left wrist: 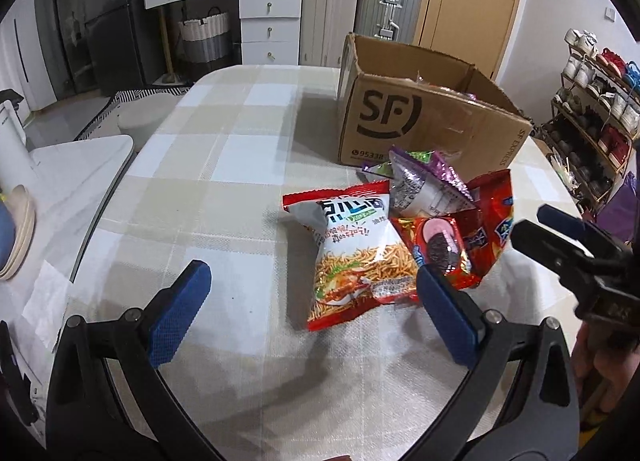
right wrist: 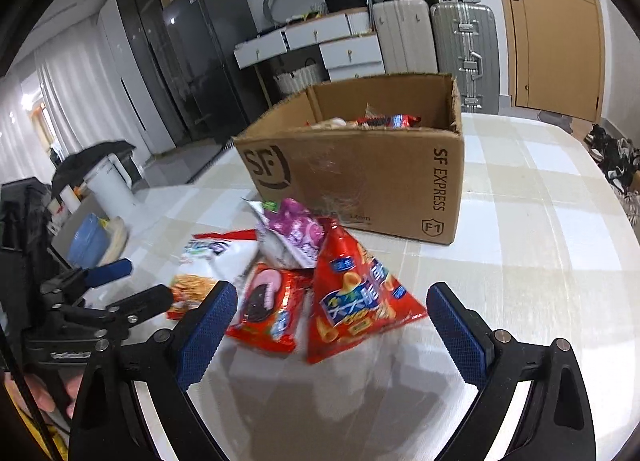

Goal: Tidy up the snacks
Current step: 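Grasp the red triangular crisp bag with right tool while left tool grasps the noodle bag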

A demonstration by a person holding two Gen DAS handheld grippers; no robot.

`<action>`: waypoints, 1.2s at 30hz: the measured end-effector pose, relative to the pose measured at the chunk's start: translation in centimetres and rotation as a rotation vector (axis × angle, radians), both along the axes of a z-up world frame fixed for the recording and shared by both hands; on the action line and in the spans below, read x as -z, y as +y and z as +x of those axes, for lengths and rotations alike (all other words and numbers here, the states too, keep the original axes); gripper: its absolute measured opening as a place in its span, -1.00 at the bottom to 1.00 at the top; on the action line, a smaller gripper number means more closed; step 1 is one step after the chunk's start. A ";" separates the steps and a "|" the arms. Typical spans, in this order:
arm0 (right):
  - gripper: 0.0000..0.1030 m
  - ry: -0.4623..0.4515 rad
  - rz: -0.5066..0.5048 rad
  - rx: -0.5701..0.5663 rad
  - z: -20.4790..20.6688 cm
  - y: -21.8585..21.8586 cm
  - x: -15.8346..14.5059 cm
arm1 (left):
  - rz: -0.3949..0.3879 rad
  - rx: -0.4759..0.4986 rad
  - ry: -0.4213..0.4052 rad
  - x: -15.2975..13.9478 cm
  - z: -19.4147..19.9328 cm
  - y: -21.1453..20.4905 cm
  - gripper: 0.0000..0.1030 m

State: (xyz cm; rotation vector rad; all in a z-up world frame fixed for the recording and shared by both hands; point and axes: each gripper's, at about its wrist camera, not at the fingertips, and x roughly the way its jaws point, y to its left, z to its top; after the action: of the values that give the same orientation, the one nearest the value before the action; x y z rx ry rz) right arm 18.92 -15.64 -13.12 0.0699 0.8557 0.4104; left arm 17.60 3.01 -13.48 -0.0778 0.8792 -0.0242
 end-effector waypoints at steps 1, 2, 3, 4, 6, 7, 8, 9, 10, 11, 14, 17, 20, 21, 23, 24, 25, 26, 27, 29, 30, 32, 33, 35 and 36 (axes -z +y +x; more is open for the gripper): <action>0.81 0.013 -0.012 -0.007 0.4 0.2 0.4 | 0.000 0.003 0.005 0.2 0.3 0.0 0.99; 0.66 0.026 -0.020 -0.014 0.8 0.3 0.9 | 0.001 0.001 0.008 0.4 0.7 0.0 0.99; 0.54 0.040 -0.026 -0.019 1.2 0.4 1.3 | 0.002 -0.001 0.010 0.5 0.5 0.2 0.99; 0.51 0.056 -0.031 -0.022 1.7 0.5 1.8 | -0.001 -0.001 0.015 0.7 0.8 0.3 0.99; 0.43 0.072 -0.032 -0.019 2.2 0.5 2.4 | -0.006 -0.003 0.028 1.1 1.1 0.4 0.99; 0.39 0.076 -0.033 -0.016 2.4 0.4 2.7 | -0.008 -0.003 0.034 1.3 1.3 0.4 0.99; 0.34 0.079 -0.031 -0.016 2.7 0.3 3.0 | -0.008 -0.003 0.037 1.5 1.4 0.5 0.99; 0.26 0.078 -0.028 -0.015 2.9 0.2 3.0 | -0.006 -0.004 0.040 1.7 1.6 0.5 0.99; 0.20 0.076 -0.022 -0.015 3.1 0.2 3.2 | -0.004 -0.004 0.042 1.8 1.8 0.6 0.99; 0.14 0.079 -0.022 -0.018 3.2 0.2 3.4 | -0.002 -0.006 0.044 1.9 2.0 0.6 0.99; 0.13 0.067 -0.041 -0.025 3.5 0.4 3.7 | -0.003 -0.008 0.053 2.2 2.1 0.6 0.99; 0.11 0.065 -0.035 -0.027 3.4 0.4 3.8 | 0.010 -0.011 0.060 2.5 2.4 0.5 0.99; 0.06 0.068 0.001 -0.027 3.5 0.1 3.9 | 0.017 -0.016 0.062 2.5 2.4 0.4 0.99; 0.06 0.066 0.007 -0.026 3.4 0.0 4.0 | 0.020 -0.016 0.064 2.5 2.4 0.3 0.99; 0.04 0.059 0.018 -0.025 3.2 -0.2 3.9 | 0.029 -0.018 0.070 2.5 2.4 0.3 0.99; 0.00 0.052 0.024 -0.025 3.0 -0.3 3.7 | 0.035 -0.021 0.071 2.5 2.3 0.3 0.99; -0.04 0.044 0.031 -0.025 2.8 -0.7 3.6 | 0.040 -0.023 0.071 2.5 2.2 0.3 0.99; -0.07 0.038 0.032 -0.026 2.6 -0.6 3.5 | 0.044 -0.025 0.074 2.5 2.3 0.2 0.99; -0.08 0.038 0.030 -0.028 2.5 -0.5 3.5 | 0.046 -0.027 0.075 2.5 2.2 0.2 0.99; -0.08 0.035 0.030 -0.030 2.4 -0.4 3.5 | 0.046 -0.031 0.084 2.5 2.1 0.3 0.99; -0.09 0.035 0.032 -0.034 2.4 -0.4 3.4 | 0.050 -0.036 0.088 2.5 2.1 0.3 0.99; -0.10 0.033 0.039 -0.036 2.2 -0.4 3.3 | 0.059 -0.039 0.088 2.4 2.0 0.2 0.99; -0.11 0.031 0.044 -0.036 2.1 -0.5 3.2 | 0.064 -0.040 0.087 2.3 2.0 0.1 0.99; -0.13 0.029 0.057 -0.038 1.9 -0.7 3.1 | 0.069 -0.040 0.085 2.2 1.9 0.0 0.99; -0.13 0.028 0.062 -0.038 1.8 -0.8 3.0 | 0.073 -0.041 0.086 2.1 1.9 -0.1 0.99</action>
State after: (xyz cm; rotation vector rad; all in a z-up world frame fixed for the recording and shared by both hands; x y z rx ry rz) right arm 20.77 -16.45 -16.13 0.1173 0.8732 0.4729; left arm 19.45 2.90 -15.61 -0.0286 0.9636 0.0499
